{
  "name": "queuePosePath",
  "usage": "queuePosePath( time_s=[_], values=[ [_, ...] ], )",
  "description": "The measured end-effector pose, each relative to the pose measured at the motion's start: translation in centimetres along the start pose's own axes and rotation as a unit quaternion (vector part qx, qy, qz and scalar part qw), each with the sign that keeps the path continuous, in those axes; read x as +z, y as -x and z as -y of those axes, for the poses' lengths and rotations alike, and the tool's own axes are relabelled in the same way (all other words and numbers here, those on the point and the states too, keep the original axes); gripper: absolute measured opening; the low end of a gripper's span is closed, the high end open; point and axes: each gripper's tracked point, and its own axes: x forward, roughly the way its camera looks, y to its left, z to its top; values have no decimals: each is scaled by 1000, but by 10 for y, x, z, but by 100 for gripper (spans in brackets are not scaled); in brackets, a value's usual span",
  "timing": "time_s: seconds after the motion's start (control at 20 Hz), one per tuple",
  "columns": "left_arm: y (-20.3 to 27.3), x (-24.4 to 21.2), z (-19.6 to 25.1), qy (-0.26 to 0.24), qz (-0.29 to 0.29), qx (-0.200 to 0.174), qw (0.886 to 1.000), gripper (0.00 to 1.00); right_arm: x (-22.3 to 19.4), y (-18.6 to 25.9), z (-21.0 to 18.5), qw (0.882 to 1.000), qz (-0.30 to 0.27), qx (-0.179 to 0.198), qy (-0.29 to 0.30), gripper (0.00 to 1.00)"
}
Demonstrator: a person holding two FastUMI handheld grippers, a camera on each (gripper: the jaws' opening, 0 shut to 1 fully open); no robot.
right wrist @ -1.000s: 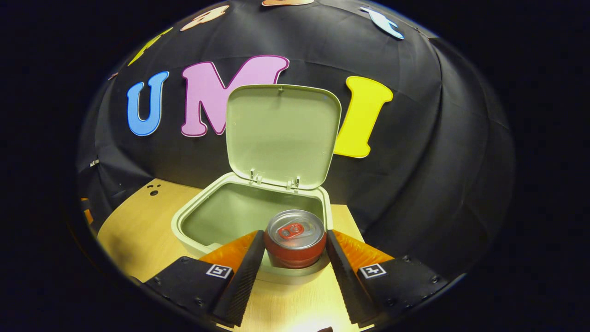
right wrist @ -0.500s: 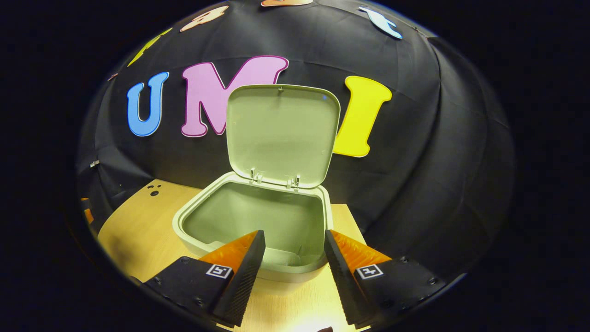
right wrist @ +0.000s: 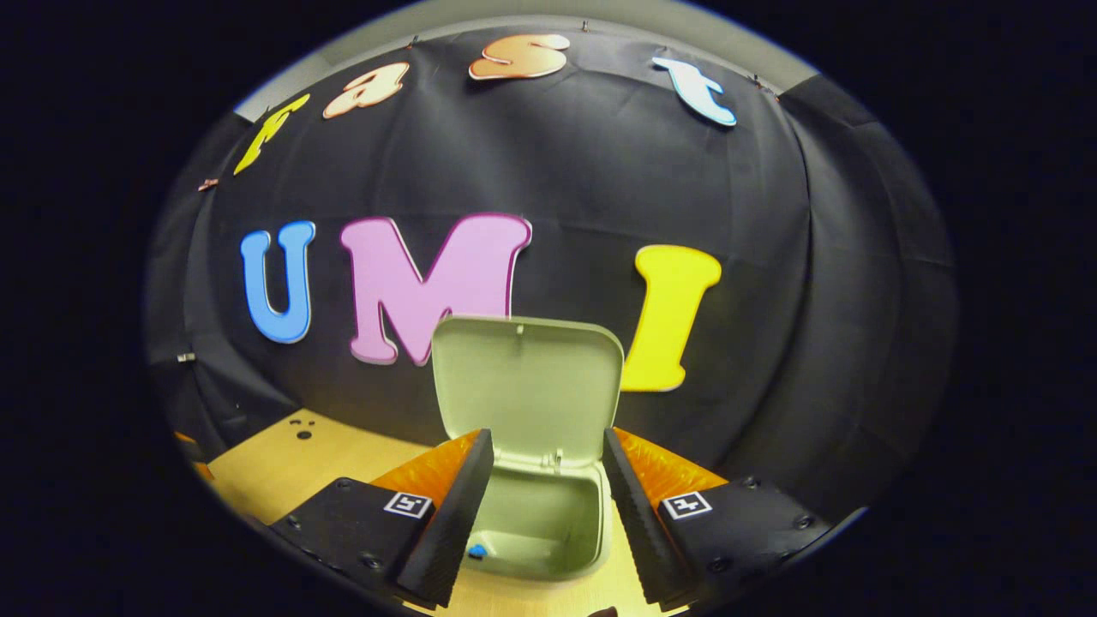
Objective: Press the lid of the desktop garbage bin to open it, pick up the crumpled paper on the desktop and throw it into the bin, then pick up the pop can on the desktop and drop it into the bin, and finally close the garbage bin lid.
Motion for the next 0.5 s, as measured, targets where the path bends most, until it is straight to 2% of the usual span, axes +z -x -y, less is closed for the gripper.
queuePosePath(
  time_s=[0.25, 0.45, 0.5],
  values=[
    [-1, 2, -2, 4, 3, 7, 1000, 96, 49, -34, 3, 999, 48, -5, -4, 82],
    [-1, 1, -2, 10, 1, 17, 1000, 96, 66, -62, -1, 997, 72, -4, -9, 82],
    [-1, 2, -2, 10, 2, 21, 1000, 99, 68, -68, -3, 997, 76, -2, -14, 82]
  ],
)
